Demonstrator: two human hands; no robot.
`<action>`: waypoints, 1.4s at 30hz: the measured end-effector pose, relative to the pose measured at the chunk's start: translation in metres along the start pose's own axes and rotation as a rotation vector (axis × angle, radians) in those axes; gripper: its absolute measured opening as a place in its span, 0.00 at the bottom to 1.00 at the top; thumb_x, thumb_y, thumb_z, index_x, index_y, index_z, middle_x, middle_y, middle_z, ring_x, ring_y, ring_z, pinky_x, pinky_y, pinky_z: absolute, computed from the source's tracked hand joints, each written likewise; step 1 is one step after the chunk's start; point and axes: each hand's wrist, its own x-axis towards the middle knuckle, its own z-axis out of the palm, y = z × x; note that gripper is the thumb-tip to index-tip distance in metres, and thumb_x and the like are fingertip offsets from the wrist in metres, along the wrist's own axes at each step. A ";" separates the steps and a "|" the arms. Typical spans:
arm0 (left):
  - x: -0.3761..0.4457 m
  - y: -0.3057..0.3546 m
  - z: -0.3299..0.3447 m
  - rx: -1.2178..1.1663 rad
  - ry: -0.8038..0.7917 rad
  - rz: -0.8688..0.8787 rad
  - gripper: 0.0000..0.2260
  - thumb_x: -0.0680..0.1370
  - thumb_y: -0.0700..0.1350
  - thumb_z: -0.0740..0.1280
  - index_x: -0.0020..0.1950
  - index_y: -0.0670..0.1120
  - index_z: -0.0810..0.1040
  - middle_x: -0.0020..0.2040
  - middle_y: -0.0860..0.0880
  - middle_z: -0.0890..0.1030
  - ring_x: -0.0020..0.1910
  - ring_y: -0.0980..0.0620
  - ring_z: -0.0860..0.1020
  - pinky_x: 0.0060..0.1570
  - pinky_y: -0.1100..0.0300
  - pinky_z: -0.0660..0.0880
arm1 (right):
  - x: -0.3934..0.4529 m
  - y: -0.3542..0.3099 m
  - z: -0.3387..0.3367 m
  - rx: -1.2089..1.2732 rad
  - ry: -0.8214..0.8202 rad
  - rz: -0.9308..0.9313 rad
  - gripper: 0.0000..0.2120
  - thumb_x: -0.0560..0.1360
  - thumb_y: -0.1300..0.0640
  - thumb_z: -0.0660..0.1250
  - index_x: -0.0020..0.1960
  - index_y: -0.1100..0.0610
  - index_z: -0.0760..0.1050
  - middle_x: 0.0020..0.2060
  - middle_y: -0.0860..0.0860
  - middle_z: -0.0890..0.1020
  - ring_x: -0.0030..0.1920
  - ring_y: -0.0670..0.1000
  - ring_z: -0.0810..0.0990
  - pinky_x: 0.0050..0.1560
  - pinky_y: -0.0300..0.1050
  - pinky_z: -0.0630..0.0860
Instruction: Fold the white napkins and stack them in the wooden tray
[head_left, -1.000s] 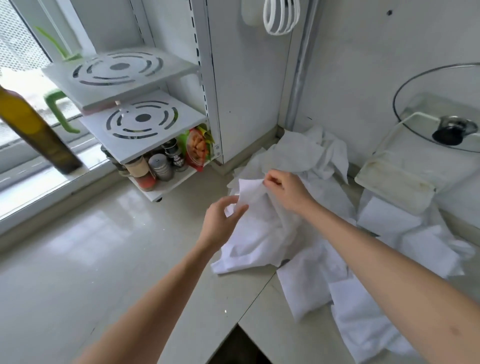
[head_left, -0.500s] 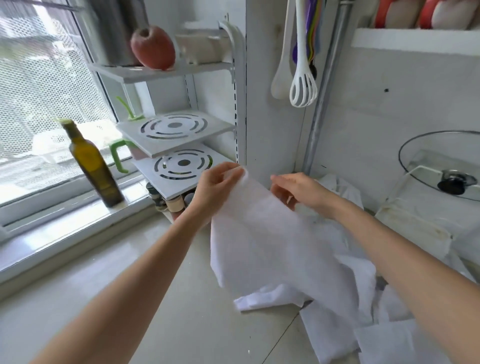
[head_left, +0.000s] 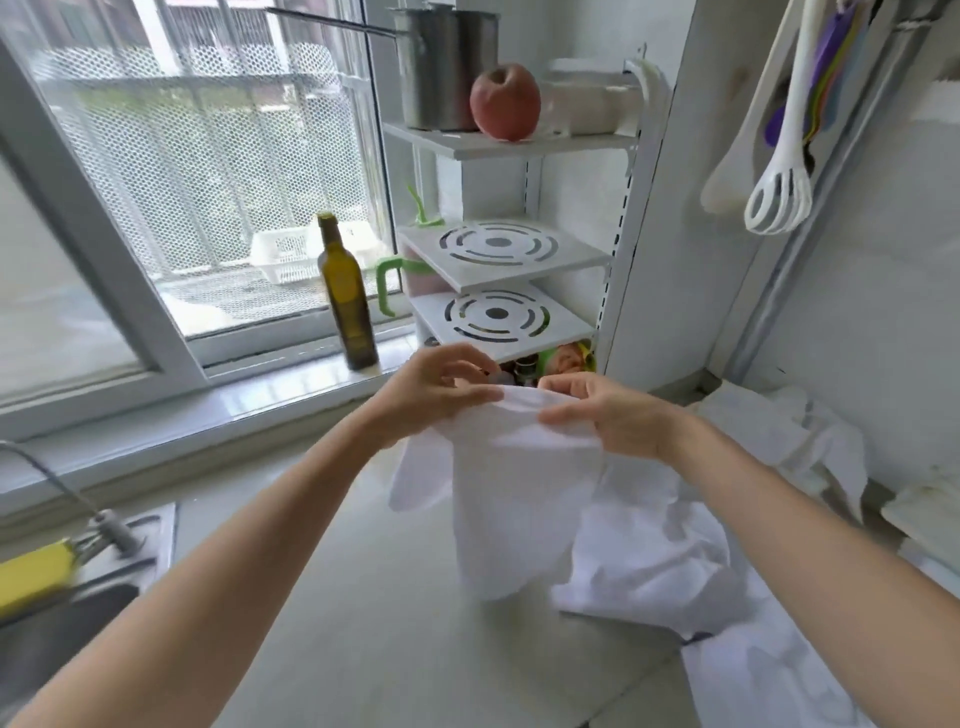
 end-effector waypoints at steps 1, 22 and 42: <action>-0.006 -0.005 -0.008 0.088 -0.062 -0.037 0.11 0.71 0.49 0.74 0.51 0.48 0.81 0.45 0.52 0.83 0.44 0.55 0.81 0.42 0.64 0.77 | 0.006 -0.002 0.007 0.004 -0.038 0.020 0.09 0.75 0.65 0.66 0.40 0.54 0.74 0.37 0.51 0.78 0.35 0.47 0.78 0.35 0.36 0.76; -0.096 -0.074 -0.068 1.033 -0.454 -0.479 0.15 0.66 0.55 0.76 0.42 0.46 0.77 0.36 0.49 0.75 0.35 0.47 0.73 0.32 0.60 0.67 | 0.107 0.030 0.110 -1.098 -0.021 0.044 0.16 0.70 0.59 0.71 0.31 0.55 0.65 0.26 0.47 0.66 0.27 0.45 0.64 0.29 0.40 0.60; -0.148 -0.095 -0.118 1.456 0.338 0.045 0.15 0.55 0.32 0.75 0.28 0.48 0.74 0.23 0.53 0.71 0.26 0.49 0.75 0.23 0.66 0.57 | 0.130 0.045 0.108 -1.626 0.406 -0.700 0.04 0.71 0.68 0.65 0.40 0.61 0.71 0.43 0.54 0.77 0.38 0.57 0.76 0.31 0.52 0.76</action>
